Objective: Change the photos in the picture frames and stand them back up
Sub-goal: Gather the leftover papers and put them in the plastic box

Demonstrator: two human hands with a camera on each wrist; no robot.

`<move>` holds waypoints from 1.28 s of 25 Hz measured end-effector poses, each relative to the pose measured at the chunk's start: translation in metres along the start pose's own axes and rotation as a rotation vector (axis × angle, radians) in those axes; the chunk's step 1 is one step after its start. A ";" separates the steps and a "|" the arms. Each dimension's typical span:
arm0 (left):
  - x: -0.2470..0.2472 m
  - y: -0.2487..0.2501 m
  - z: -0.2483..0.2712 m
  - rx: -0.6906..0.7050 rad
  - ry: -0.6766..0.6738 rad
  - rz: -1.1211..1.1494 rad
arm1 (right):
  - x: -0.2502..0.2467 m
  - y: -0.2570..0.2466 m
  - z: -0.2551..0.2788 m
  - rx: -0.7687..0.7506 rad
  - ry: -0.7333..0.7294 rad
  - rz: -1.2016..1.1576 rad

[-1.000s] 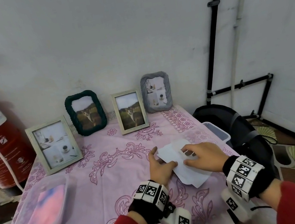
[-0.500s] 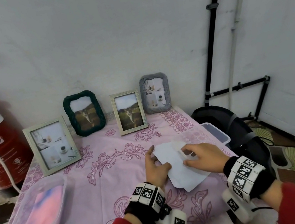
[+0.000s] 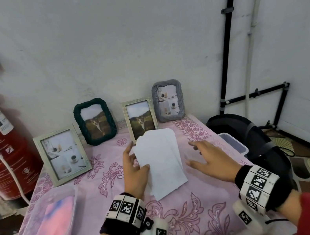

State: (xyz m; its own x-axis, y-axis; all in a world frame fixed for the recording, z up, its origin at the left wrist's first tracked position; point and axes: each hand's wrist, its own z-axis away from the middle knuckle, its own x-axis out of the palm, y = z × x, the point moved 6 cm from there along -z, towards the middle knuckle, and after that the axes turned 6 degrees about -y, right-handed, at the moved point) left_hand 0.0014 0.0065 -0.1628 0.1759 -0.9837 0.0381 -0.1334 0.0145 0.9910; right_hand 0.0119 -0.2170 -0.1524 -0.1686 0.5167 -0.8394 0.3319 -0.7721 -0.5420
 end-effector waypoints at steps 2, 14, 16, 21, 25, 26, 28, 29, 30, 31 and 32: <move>-0.004 0.011 -0.002 0.039 -0.003 0.011 | -0.007 -0.011 -0.006 -0.012 0.098 -0.185; 0.069 0.046 -0.012 0.104 -0.270 0.071 | -0.044 -0.016 -0.021 -0.061 0.295 -0.821; 0.090 0.047 -0.014 0.099 -0.344 0.076 | -0.056 -0.001 -0.017 -0.029 0.338 -0.820; 0.142 0.039 -0.016 0.040 -0.446 0.112 | -0.074 0.041 -0.009 0.041 0.450 -0.825; 0.159 0.018 -0.017 -0.062 -0.457 0.043 | -0.062 0.070 -0.010 0.144 0.364 -0.777; 0.160 0.012 -0.017 -0.092 -0.453 0.012 | -0.057 0.076 -0.011 0.175 0.332 -0.760; 0.159 0.002 -0.017 -0.153 -0.433 -0.029 | -0.049 0.085 -0.013 0.222 0.289 -0.749; 0.157 -0.002 -0.017 -0.177 -0.422 -0.037 | -0.046 0.089 -0.014 0.237 0.281 -0.751; 0.155 -0.004 -0.017 -0.190 -0.415 -0.044 | -0.044 0.091 -0.015 0.251 0.275 -0.746; 0.154 -0.006 -0.018 -0.193 -0.413 -0.055 | -0.042 0.092 -0.016 0.264 0.268 -0.729; 0.154 -0.007 -0.018 -0.187 -0.417 -0.070 | -0.041 0.093 -0.017 0.275 0.258 -0.700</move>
State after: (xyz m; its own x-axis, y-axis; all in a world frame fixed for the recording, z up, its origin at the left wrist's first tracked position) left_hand 0.0468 -0.1415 -0.1613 -0.2347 -0.9709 -0.0473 0.0495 -0.0606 0.9969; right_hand 0.0657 -0.3033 -0.1674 -0.0220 0.9591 -0.2823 -0.0181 -0.2827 -0.9590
